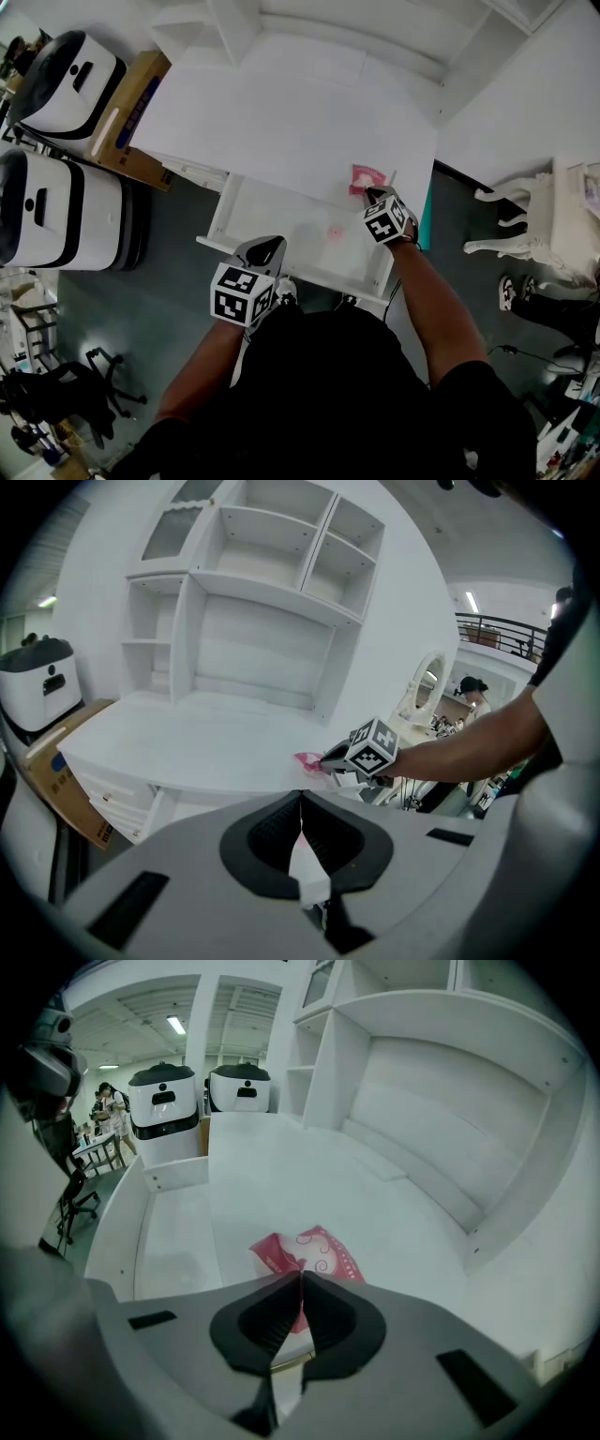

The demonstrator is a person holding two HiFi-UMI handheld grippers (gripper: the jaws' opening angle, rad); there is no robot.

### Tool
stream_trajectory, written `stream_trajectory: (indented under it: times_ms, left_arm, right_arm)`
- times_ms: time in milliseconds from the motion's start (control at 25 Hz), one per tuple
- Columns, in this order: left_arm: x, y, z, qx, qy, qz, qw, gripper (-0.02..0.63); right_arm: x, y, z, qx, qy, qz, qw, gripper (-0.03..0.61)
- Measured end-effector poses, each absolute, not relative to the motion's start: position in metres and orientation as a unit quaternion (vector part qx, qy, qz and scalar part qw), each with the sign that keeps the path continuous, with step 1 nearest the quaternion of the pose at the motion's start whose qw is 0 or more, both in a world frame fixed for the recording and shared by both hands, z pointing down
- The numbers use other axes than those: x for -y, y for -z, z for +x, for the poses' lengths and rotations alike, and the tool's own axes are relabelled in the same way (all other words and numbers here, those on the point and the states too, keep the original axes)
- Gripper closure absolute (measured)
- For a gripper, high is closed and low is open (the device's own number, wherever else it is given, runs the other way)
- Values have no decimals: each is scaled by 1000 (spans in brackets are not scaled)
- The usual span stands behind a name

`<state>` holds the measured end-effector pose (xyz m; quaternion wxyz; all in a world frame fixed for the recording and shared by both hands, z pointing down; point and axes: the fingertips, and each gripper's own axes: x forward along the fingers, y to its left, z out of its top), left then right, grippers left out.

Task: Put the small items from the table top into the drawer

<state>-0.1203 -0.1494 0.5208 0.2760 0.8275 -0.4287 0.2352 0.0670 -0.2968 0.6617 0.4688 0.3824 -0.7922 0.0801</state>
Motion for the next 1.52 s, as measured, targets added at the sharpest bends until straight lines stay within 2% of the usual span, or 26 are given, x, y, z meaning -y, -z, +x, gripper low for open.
stream_trajectory:
  times_ms: [640,960,1120,1520]
  left_arm:
    - [158,-522,-110,409,-237,839,269,603]
    - [156,-528,-94,392,-247,845,268,603]
    - [153,-528,-86,385,-250,847,266,603]
    - [147,-525,-87,393,-258,841,266,603]
  right_arm:
    - [249,-600,50,832,-79,387,390,550]
    - [190,-605,47,845,-113,363,377,551]
    - [165,-626,48,844,-137,342,391,551]
    - [160,-717,80,796,-136,327,491,551]
